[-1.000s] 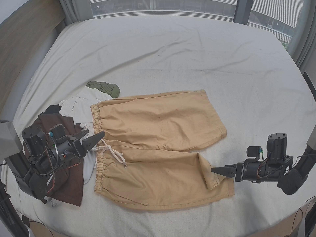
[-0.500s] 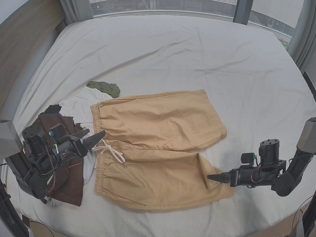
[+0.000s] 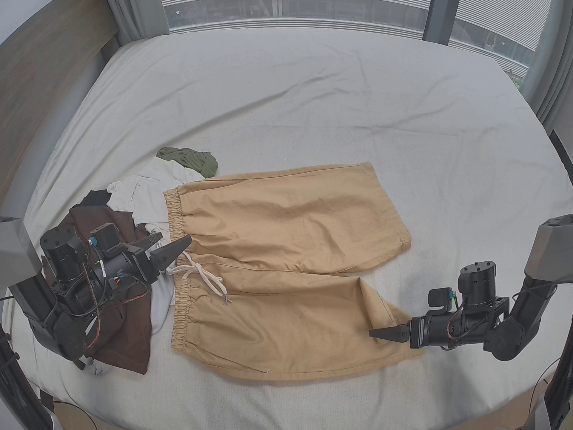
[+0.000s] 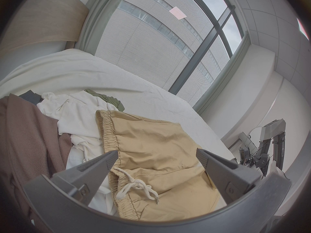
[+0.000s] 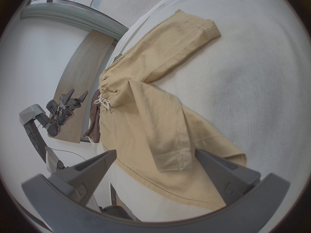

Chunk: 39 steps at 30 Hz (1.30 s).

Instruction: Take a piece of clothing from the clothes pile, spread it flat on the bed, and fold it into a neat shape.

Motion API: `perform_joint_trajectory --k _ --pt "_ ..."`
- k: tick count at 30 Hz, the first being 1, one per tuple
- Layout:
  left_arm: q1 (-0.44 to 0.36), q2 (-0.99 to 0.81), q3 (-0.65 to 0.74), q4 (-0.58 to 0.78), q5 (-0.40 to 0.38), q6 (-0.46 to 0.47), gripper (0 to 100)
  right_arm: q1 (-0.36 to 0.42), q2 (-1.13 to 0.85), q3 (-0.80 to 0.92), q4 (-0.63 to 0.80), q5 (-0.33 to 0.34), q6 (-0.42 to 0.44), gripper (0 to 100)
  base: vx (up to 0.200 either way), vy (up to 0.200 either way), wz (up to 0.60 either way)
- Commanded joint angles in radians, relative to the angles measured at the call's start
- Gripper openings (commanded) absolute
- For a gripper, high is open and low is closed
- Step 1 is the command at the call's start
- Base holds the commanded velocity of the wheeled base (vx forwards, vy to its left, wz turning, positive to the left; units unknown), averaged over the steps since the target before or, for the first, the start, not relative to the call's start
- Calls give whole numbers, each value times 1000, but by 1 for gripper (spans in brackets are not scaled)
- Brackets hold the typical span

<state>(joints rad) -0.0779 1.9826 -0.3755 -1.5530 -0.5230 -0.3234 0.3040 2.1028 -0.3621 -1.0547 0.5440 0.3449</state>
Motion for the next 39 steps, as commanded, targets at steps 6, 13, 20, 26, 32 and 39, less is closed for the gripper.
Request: perform_joint_trajectory --k 6,13,20,26,32,39 --pt "0 1 -2 -2 0 0 100 18 2 3 -31 50 74 100 0 0 0" --pt "0 2 -9 -2 0 -2 100 18 -3 23 -119 54 137 100 0 0 0" --pt "1 -1 -9 -2 0 -2 100 18 -1 28 -120 53 137 100 0 0 0" --pt "0 1 -9 -2 0 -2 100 15 3 38 -120 51 132 0 0 0 0" --pt "0 1 -8 -2 0 -2 100 7 -3 38 -120 50 128 0 0 0 0" --pt "0 1 -9 -2 0 -2 100 -63 -35 22 -120 47 82 0 0 0 0"
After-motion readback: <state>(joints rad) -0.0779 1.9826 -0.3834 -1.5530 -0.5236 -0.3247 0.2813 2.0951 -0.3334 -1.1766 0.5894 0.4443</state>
